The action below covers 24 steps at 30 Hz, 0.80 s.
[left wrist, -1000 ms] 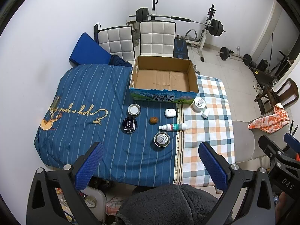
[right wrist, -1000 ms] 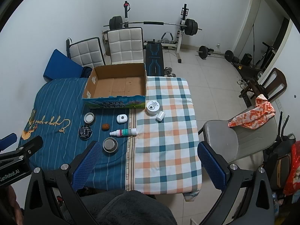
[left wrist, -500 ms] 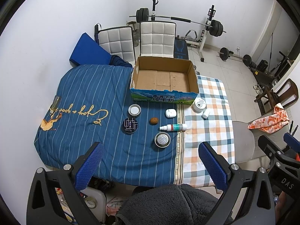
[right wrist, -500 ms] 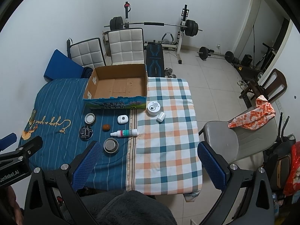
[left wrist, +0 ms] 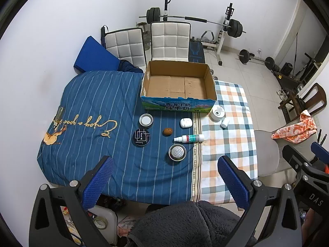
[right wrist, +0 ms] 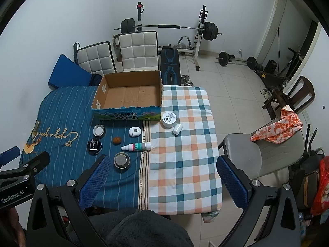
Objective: Organize rigid objects
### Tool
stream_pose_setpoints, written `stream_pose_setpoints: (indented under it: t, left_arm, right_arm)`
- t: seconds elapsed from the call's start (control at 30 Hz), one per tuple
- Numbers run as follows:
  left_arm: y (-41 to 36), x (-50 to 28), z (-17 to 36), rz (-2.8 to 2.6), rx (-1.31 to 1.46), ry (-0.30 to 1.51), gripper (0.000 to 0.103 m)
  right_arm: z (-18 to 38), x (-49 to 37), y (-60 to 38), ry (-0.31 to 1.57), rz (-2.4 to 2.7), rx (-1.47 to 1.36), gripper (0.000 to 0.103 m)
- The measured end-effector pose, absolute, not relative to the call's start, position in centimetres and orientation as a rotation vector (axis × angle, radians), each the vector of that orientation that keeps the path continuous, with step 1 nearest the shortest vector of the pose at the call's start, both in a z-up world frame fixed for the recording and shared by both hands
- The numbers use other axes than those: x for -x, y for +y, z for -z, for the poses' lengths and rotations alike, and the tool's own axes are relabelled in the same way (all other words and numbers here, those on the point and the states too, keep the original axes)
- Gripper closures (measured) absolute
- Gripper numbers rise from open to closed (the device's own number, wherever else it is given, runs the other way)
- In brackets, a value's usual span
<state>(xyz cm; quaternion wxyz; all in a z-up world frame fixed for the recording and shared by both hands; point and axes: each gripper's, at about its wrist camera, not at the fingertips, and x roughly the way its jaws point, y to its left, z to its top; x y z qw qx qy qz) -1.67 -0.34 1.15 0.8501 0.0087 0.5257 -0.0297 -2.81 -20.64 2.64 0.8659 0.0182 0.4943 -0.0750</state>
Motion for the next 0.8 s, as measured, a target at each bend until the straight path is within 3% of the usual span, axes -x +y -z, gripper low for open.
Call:
stream_pose_setpoints:
  t: [0.47, 0.63, 0.8]
  left_arm:
    - [-1.3, -0.5, 1.5, 0.023, -0.07, 1.113, 0.0]
    - [-1.9, -4.3, 7.6, 0.002, -0.101, 1.218, 0.0]
    - [-3.0, -8.0, 17.5, -0.022, -0.099, 1.4, 0.0]
  right_arm:
    - [0.4, 0.3, -21.3, 1.08, 0.135, -0.042, 0.0]
    - [6.3, -4.0, -22.6, 1.165, 0.12, 0.03, 0.0]
    - [15.7, -8.4, -23.4, 1.271, 0.05, 0.136, 0.0]
